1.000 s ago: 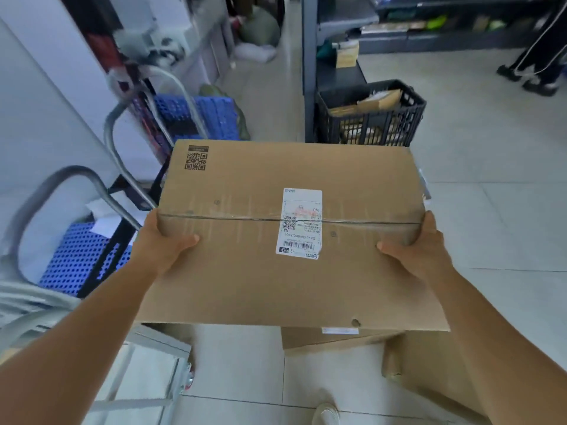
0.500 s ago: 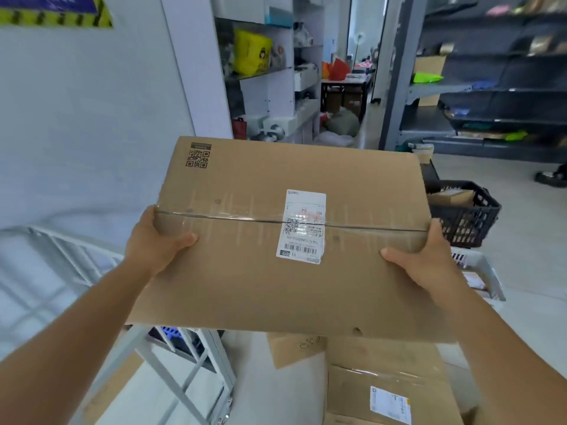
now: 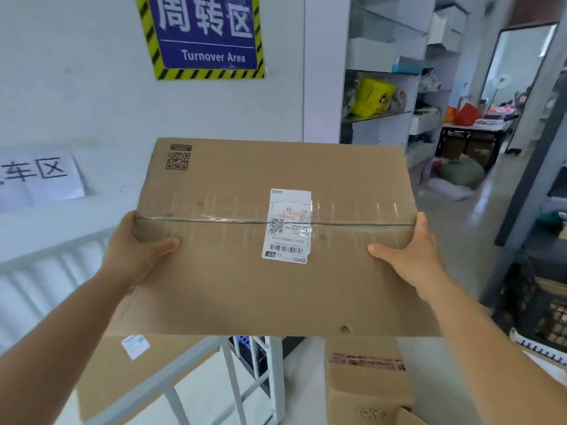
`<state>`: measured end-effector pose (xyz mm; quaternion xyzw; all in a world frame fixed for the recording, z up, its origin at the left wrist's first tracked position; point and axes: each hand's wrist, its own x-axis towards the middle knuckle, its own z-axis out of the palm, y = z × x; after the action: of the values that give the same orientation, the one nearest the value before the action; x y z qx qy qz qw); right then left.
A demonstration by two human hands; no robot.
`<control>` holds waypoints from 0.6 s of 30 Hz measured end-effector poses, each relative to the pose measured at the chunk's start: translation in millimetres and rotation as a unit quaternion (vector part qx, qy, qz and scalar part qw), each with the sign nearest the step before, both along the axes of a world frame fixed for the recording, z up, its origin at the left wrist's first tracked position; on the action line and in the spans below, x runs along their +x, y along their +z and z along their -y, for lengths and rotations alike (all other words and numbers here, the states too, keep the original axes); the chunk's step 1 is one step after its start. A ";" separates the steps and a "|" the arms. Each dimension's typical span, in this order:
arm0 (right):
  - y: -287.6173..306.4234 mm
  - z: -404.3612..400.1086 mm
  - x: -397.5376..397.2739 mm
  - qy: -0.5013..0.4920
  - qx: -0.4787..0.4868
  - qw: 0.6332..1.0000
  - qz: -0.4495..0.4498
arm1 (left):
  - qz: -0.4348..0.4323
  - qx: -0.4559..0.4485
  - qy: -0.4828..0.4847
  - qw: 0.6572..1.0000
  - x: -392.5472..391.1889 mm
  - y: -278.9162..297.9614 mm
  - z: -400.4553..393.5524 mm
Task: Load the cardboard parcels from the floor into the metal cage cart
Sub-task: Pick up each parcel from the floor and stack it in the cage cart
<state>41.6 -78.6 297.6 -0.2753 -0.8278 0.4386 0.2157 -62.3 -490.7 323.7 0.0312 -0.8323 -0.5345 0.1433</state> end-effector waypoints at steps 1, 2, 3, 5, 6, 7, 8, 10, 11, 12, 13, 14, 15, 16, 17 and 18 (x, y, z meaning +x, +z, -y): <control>3.1 8.0 -8.7 0.013 0.001 1.000 -0.002 | -0.002 0.000 0.013 1.000 4.1 1.2 9.6; 5.3 17.9 -19.3 0.031 0.001 1.000 -0.004 | -0.007 0.001 0.034 0.999 7.8 1.5 22.0; 7.6 27.9 -28.6 0.048 0.003 0.999 -0.003 | -0.007 0.002 0.054 0.998 11.2 1.3 34.7; 11.7 51.4 -47.8 0.084 0.005 0.996 0.001 | -0.006 0.009 0.087 0.996 19.9 0.6 62.5; 12.7 64.5 -57.2 0.103 0.004 0.995 0.001 | -0.007 0.012 0.101 0.995 24.7 -0.1 77.2; 13.1 78.0 -66.3 0.122 0.006 0.993 -0.001 | -0.006 0.013 0.118 0.993 29.7 -0.7 92.6; 12.8 92.2 -75.2 0.140 0.005 0.990 -0.003 | -0.006 0.015 0.135 0.991 34.9 -1.6 107.3; 12.6 123.5 -89.8 0.173 -0.003 0.985 -0.001 | -0.005 0.016 0.163 0.986 44.6 -5.3 137.0; 11.8 139.8 -96.7 0.188 -0.002 0.982 0.000 | -0.003 0.016 0.176 0.984 48.7 -7.6 152.2; 10.8 156.6 -103.3 0.202 -0.004 0.979 0.001 | -0.002 0.012 0.194 0.981 52.1 -10.3 168.5; 10.0 173.7 -109.3 0.212 0.001 0.977 0.008 | 0.000 0.009 0.212 0.977 55.6 -12.6 184.3; 8.3 190.8 -116.0 0.222 0.008 0.975 0.013 | -0.001 0.010 0.226 0.974 58.2 -15.4 200.9; 7.1 208.0 -121.5 0.232 0.015 0.972 0.022 | 0.000 0.008 0.238 0.971 60.2 -18.7 218.4; 5.4 225.1 -127.4 0.243 0.013 0.970 0.024 | 0.001 0.007 0.250 0.968 62.1 -21.7 234.7; 3.4 242.1 -133.6 0.252 0.015 0.967 0.023 | 0.004 0.006 0.261 0.965 63.7 -24.6 251.2; 1.4 259.4 -139.7 0.261 0.015 0.965 0.021 | 0.007 0.007 0.270 0.963 65.2 -27.2 267.0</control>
<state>-98.1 -338.0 299.0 -0.0551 -0.8818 0.4613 0.0807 2.8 -757.7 296.5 0.2598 -0.7900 -0.4815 0.2766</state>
